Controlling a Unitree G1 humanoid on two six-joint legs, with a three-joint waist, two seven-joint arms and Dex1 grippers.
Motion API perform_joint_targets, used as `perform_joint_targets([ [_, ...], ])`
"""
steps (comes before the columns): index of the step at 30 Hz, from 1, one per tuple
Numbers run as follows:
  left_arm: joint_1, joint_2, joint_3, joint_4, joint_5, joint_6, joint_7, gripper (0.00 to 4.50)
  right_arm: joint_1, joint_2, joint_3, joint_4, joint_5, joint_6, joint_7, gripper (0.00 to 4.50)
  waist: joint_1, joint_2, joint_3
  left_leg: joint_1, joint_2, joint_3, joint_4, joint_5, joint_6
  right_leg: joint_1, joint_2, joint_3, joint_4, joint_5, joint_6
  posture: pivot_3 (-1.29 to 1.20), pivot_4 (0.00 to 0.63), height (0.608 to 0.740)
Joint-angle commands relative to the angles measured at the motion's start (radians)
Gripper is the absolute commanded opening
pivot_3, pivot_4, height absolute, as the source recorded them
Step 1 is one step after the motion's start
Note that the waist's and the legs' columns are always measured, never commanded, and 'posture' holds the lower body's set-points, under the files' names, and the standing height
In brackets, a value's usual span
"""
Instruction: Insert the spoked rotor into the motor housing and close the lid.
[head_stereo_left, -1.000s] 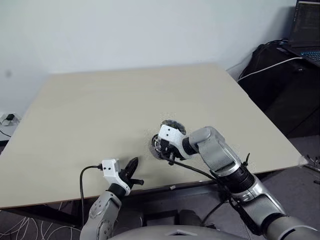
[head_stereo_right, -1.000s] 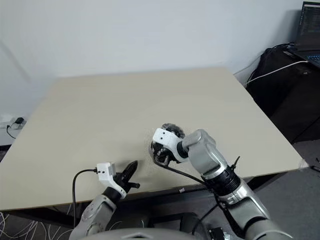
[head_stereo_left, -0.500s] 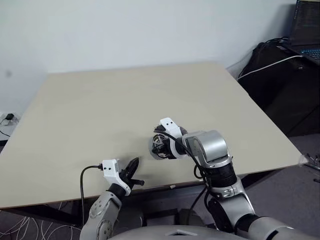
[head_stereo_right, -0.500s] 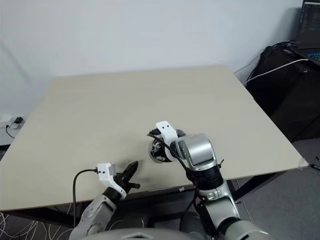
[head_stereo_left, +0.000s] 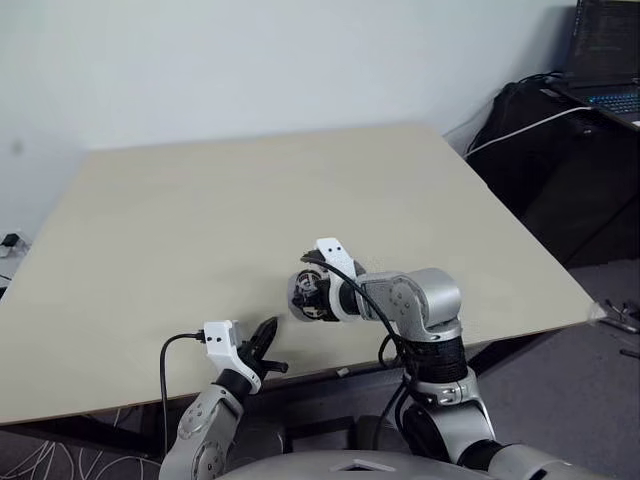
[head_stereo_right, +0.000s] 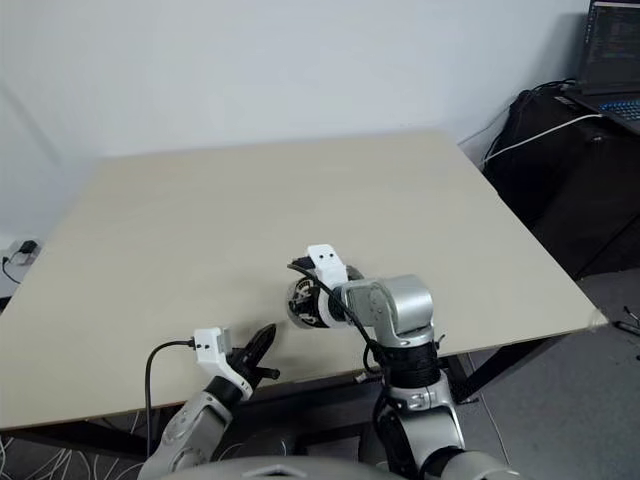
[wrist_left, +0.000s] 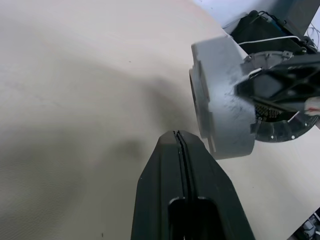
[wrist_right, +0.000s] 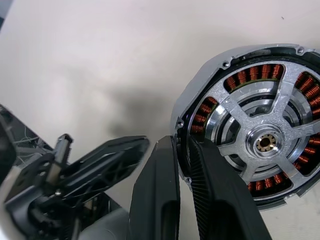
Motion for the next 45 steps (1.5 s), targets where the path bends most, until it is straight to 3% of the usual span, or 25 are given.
perform_joint_targets([
  [1,-0.007,0.003,-0.003,-0.016,-0.012,0.004,-0.007,0.00,-0.016,-0.012,-0.022,-0.034,0.181,0.010,-0.127,0.06,0.000,0.000,0.000,0.000,0.000,0.000,0.000,0.000,0.000,0.000,0.000,0.000,0.000,0.000,0.000,0.00,0.000,0.740],
  [8,-0.002,0.007,0.000,-0.022,-0.012,0.011,-0.008,0.00,-0.046,-0.024,-0.032,0.095,0.330,0.010,-0.333,0.06,-0.001,0.000,0.000,0.000,0.000,0.000,0.000,0.001,0.001,0.001,0.000,0.000,0.000,0.000,0.000,0.00,0.000,0.740],
  [18,0.003,0.010,0.002,-0.027,-0.012,0.010,-0.004,0.00,-0.117,0.116,-0.122,0.255,0.236,0.001,-0.453,0.06,-0.004,0.004,-0.004,0.002,0.000,0.000,0.001,0.001,0.002,0.003,0.001,0.000,0.000,0.001,0.001,0.00,0.000,0.740],
  [31,0.002,0.011,-0.002,-0.025,-0.012,0.012,-0.005,0.00,-0.177,0.284,-0.193,0.284,0.222,-0.021,-0.433,4.24,-0.012,0.007,-0.008,0.002,0.000,0.000,0.001,0.002,0.002,0.004,0.002,0.000,0.000,0.001,0.002,0.00,0.000,0.740],
  [36,0.002,0.011,0.000,-0.025,-0.014,0.012,-0.005,0.00,-0.184,0.347,-0.248,0.249,0.308,0.010,-0.416,4.24,-0.012,0.007,-0.007,0.002,0.000,0.000,0.001,0.002,0.002,0.004,0.001,0.000,0.000,0.001,0.002,0.00,0.000,0.740],
  [39,0.001,0.013,0.001,-0.025,-0.015,0.014,-0.006,0.00,-0.179,0.358,-0.256,0.231,0.360,0.010,-0.441,3.66,-0.014,0.007,-0.007,0.002,0.000,0.000,0.001,0.002,0.002,0.004,0.001,0.000,0.000,0.001,0.002,0.00,0.000,0.740],
  [42,-0.001,0.016,0.001,-0.024,-0.014,0.018,-0.008,0.00,-0.144,0.325,-0.219,0.190,0.429,0.010,-0.466,2.71,-0.015,0.008,-0.007,0.002,0.001,0.000,0.001,0.002,0.002,0.003,0.001,0.000,0.000,0.001,0.002,0.00,0.000,0.740],
  [45,-0.004,0.019,0.001,-0.024,-0.015,0.020,-0.010,0.00,-0.105,0.191,-0.106,0.108,0.482,0.010,-0.434,1.75,-0.018,0.008,-0.006,0.002,0.001,0.000,0.000,0.002,0.002,0.003,0.001,0.000,-0.001,0.001,0.002,0.00,0.000,0.740],
])
